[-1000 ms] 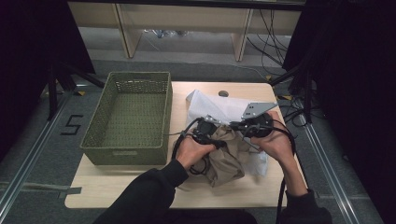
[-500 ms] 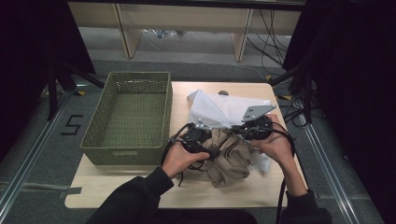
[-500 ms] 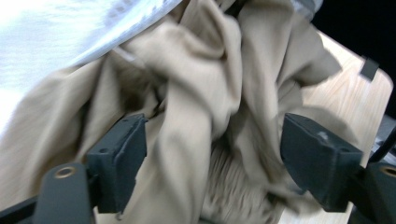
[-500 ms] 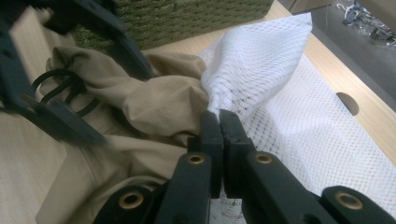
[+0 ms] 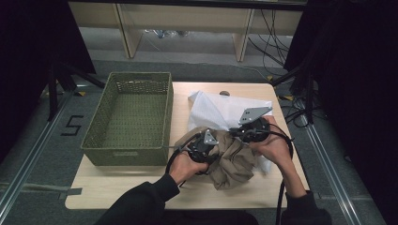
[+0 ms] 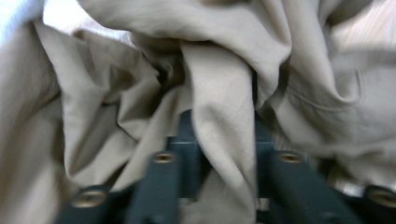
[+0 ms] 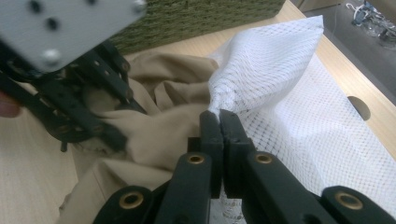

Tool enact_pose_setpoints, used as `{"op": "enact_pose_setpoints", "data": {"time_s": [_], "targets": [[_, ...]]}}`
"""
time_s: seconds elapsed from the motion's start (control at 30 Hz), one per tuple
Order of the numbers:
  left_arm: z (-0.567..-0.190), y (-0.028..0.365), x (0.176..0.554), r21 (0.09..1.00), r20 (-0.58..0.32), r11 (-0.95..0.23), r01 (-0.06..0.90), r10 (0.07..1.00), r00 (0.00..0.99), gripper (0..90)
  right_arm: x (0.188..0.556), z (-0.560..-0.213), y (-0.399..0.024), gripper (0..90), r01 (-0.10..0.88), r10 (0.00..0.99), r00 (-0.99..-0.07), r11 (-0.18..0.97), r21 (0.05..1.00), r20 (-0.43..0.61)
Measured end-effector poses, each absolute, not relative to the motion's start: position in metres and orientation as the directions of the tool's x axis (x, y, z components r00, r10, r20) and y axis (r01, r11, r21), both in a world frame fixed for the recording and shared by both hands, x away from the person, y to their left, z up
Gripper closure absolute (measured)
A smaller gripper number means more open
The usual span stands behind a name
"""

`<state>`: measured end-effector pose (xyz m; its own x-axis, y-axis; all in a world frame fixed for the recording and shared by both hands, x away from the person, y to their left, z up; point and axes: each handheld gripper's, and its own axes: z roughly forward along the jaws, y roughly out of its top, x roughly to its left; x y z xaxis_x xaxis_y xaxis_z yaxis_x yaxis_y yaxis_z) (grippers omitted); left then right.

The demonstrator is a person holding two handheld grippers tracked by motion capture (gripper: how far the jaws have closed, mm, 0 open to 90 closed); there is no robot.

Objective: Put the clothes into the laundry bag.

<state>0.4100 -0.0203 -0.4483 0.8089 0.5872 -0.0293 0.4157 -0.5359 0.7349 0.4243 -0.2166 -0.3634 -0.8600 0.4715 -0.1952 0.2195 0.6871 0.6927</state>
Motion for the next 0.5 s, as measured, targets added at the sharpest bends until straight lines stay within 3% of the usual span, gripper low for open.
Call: {"op": "enact_pose_setpoints", "data": {"time_s": [0.17,0.33,0.37,0.4,0.43,0.5], "targets": [[-0.432,-0.023,0.420,0.775,-0.107,-0.443,0.450,0.611,0.785,82.5,0.419,-0.362,-0.216,90.0,0.230,0.476,-0.859,0.687,0.689,-0.187],[-0.446,-0.031,0.431,0.760,-0.164,-0.421,0.495,0.613,0.773,79.2,0.412,-0.367,-0.216,90.0,0.243,0.477,-0.860,0.696,0.676,-0.182],[-0.449,-0.032,0.431,0.743,-0.174,-0.445,0.499,0.592,0.787,74.0,0.412,-0.369,-0.217,90.0,0.243,0.474,-0.862,0.698,0.673,-0.180],[-0.450,-0.031,0.428,0.737,-0.170,-0.453,0.502,0.594,0.786,58.8,0.413,-0.373,-0.219,90.0,0.238,0.460,-0.870,0.707,0.665,-0.178],[-0.449,-0.030,0.423,0.751,-0.154,-0.439,0.493,0.610,0.778,58.8,0.413,-0.373,-0.219,90.0,0.238,0.460,-0.870,0.707,0.665,-0.178],[-0.441,-0.018,0.413,0.754,-0.094,-0.464,0.465,0.624,0.776,44.9,0.413,-0.375,-0.222,90.0,0.251,0.474,-0.863,0.703,0.666,-0.175]]}}
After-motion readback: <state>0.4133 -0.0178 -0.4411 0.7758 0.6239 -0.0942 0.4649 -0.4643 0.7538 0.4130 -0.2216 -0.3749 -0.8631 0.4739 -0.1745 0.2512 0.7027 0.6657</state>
